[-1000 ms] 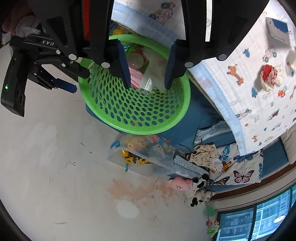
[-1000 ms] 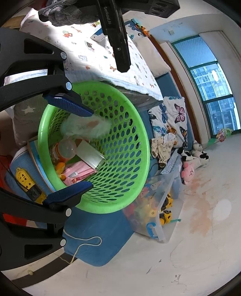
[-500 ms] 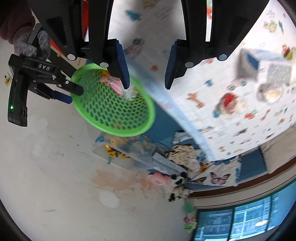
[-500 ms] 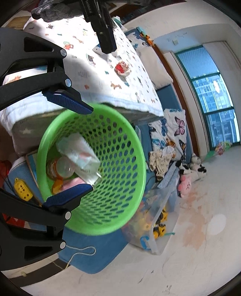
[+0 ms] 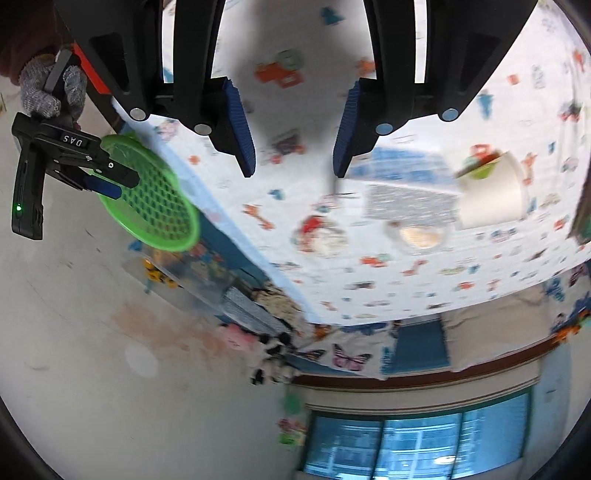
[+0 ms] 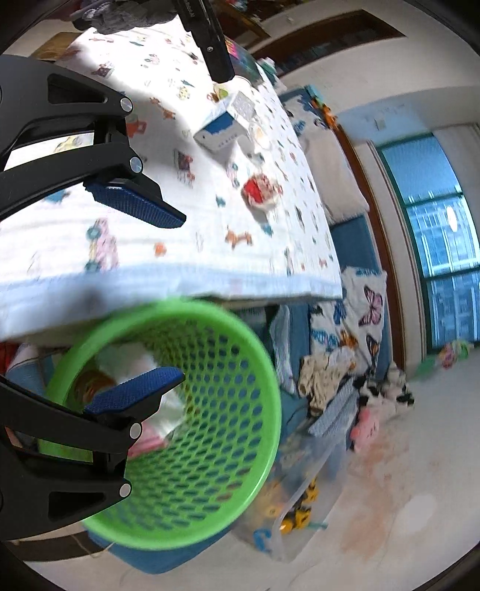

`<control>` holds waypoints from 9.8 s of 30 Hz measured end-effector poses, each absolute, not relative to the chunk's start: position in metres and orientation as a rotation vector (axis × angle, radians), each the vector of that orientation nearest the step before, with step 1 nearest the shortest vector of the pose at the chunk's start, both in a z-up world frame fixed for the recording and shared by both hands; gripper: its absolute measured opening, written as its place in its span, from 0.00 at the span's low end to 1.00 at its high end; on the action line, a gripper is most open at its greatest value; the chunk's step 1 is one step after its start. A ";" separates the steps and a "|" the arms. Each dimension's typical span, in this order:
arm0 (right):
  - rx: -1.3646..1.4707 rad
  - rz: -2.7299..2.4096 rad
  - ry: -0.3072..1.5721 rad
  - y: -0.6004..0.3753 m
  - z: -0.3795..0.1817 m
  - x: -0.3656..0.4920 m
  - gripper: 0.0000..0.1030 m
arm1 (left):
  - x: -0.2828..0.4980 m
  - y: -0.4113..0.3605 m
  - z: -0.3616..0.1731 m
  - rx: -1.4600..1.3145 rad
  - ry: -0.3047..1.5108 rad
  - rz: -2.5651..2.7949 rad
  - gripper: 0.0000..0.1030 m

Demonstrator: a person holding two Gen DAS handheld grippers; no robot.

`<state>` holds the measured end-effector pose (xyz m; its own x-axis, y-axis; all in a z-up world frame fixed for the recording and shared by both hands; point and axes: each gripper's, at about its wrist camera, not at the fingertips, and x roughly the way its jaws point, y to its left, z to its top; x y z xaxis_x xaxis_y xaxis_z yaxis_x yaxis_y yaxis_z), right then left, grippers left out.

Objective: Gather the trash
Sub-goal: 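Grasp the white paper cup with left tool while right tool grasps the milk carton, then drop the milk carton into the basket with right tool while left tool carries the cup, then release the white paper cup into the green basket with the left tool, then grasp the clear round tub with left tool while right tool grasps the red-white wrapper, then drop the red-white wrapper into the basket with right tool while left tool carries the tub, then lower the clear round tub into the green basket and open the left tool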

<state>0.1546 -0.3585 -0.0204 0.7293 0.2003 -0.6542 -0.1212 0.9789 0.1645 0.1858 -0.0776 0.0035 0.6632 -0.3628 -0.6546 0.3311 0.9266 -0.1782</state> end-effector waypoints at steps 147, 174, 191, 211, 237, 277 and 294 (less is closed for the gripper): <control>0.152 -0.066 0.808 -0.492 -0.018 0.123 0.64 | 0.208 -0.289 -0.018 0.094 0.858 -0.795 0.24; 0.062 0.181 0.814 -0.369 -0.012 0.180 0.79 | 0.232 -0.112 -0.010 -0.017 0.809 -0.453 0.54; -0.016 0.350 0.844 -0.263 -0.022 0.251 0.83 | 0.264 -0.019 -0.018 -0.026 0.814 -0.255 0.78; -0.016 0.385 0.918 -0.199 -0.052 0.336 0.82 | 0.318 0.008 -0.045 -0.050 0.876 -0.203 0.82; 0.046 0.292 0.826 -0.285 -0.018 0.272 0.57 | 0.356 -0.033 -0.070 0.075 0.884 -0.233 0.61; 0.227 -0.125 0.818 -0.502 -0.034 0.134 0.72 | 0.255 -0.264 -0.015 0.172 0.825 -0.633 0.59; 0.239 -0.109 0.793 -0.497 -0.031 0.101 0.74 | 0.252 -0.349 -0.029 0.236 0.870 -0.709 0.60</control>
